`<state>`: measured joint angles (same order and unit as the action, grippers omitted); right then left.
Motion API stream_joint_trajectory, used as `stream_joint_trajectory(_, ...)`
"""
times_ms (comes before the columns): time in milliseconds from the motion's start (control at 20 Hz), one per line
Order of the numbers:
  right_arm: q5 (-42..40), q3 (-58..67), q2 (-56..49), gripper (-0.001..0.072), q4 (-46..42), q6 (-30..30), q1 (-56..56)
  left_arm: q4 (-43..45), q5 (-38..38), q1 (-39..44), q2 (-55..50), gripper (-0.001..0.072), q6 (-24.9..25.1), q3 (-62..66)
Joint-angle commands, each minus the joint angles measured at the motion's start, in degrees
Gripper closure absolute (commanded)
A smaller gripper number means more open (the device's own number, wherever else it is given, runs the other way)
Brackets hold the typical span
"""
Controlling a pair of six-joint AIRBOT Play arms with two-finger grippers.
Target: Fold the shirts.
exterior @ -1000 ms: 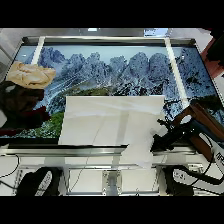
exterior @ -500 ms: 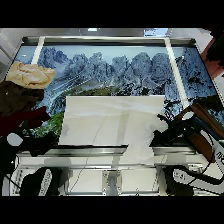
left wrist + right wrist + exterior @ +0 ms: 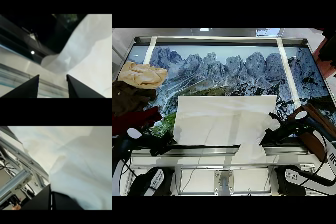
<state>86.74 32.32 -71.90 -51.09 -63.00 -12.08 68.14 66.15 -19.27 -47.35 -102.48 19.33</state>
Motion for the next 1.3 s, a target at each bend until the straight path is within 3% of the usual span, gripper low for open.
stream_joint_trajectory(0, -0.1, 0.0, 1.9, 0.0688, 1.0, 0.1, 0.0, 0.5, -3.6, 0.0, -1.0, 0.0282, -1.2, 0.9)
stream_joint_trajectory(250, -0.2, 0.0, 2.2, 0.0689, 2.2, -0.1, 0.0, -2.0, -3.8, 0.0, -1.0, 0.0286, 0.6, 0.9)
stream_joint_trajectory(300, -0.3, 0.0, 2.2, 0.0689, 2.7, -0.1, 0.0, -2.1, -4.2, 0.0, -1.0, 0.0340, 1.0, 0.9)
stream_joint_trajectory(400, -0.3, 0.0, 2.2, 0.0689, 3.1, -0.1, 0.0, -2.1, -4.6, 0.0, -1.0, 0.0586, 1.8, 0.9)
stream_joint_trajectory(500, -0.3, 0.0, 2.2, 0.0689, 3.1, -0.1, 0.0, -2.1, -4.7, 0.0, -1.0, 0.0692, 1.9, 0.9)
stream_joint_trajectory(600, -0.3, 0.0, 2.3, 0.0689, 3.2, -0.1, 0.0, -2.9, -4.6, 0.0, -1.0, 0.0693, 2.9, 1.0)
stream_joint_trajectory(850, 1.7, 5.0, 6.9, 0.0690, 2.6, -2.0, -0.1, -12.6, -3.5, 0.0, -1.0, 0.0693, 11.2, 11.8)
stream_joint_trajectory(1100, 2.1, 14.9, 10.6, 0.0690, -1.3, -7.5, -0.1, -12.8, -5.0, 0.0, -1.0, 0.0694, 11.2, 24.3)
stream_joint_trajectory(1250, -5.9, 20.0, 10.5, 0.0691, -1.2, -10.9, 0.5, -13.0, -7.0, 0.0, -1.6, 0.0694, 11.3, 26.2)
